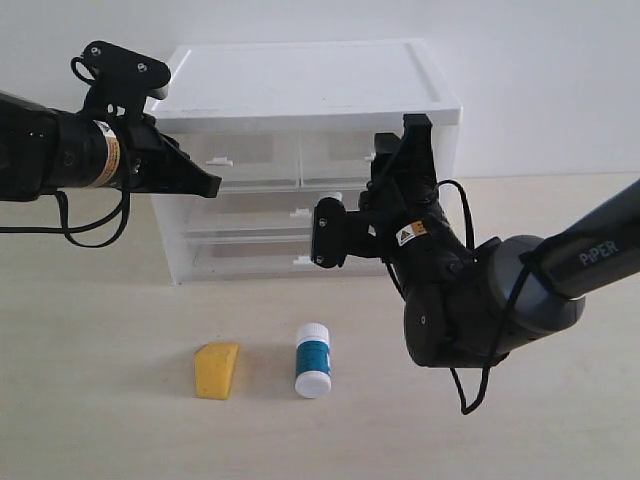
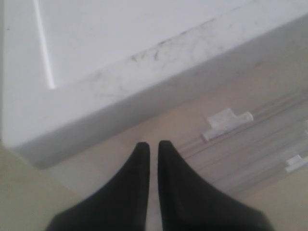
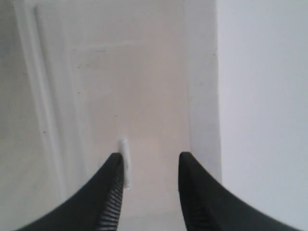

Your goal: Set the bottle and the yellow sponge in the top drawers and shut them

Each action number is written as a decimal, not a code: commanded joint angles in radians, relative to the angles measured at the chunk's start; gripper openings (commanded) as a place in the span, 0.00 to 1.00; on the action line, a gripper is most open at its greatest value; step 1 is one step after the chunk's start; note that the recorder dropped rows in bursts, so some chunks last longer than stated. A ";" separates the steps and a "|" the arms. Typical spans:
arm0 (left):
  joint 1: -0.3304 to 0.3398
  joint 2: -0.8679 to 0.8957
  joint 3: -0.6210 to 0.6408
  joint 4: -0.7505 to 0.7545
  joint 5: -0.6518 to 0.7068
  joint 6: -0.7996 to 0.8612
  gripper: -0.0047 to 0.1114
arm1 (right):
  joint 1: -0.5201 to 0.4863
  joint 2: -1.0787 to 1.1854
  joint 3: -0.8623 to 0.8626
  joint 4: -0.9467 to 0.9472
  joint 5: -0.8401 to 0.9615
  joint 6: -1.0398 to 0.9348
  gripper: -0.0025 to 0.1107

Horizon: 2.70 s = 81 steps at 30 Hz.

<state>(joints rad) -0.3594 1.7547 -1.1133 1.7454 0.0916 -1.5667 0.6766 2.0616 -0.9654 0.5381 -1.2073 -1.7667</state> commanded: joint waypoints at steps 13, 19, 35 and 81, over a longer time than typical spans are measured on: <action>0.001 -0.003 -0.008 -0.001 -0.016 -0.006 0.07 | -0.024 -0.015 -0.015 -0.031 0.038 -0.014 0.19; 0.001 -0.003 -0.008 -0.001 -0.016 -0.006 0.07 | -0.032 -0.015 -0.015 -0.048 0.041 -0.014 0.29; 0.001 -0.003 -0.008 -0.001 -0.058 -0.008 0.07 | -0.077 -0.015 -0.015 -0.107 0.077 -0.038 0.30; 0.001 -0.003 -0.004 -0.001 -0.042 -0.004 0.07 | -0.078 -0.015 -0.063 -0.045 0.089 -0.040 0.02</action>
<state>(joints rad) -0.3594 1.7547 -1.1150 1.7454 0.0416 -1.5667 0.6181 2.0541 -1.0051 0.4329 -1.0433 -1.8216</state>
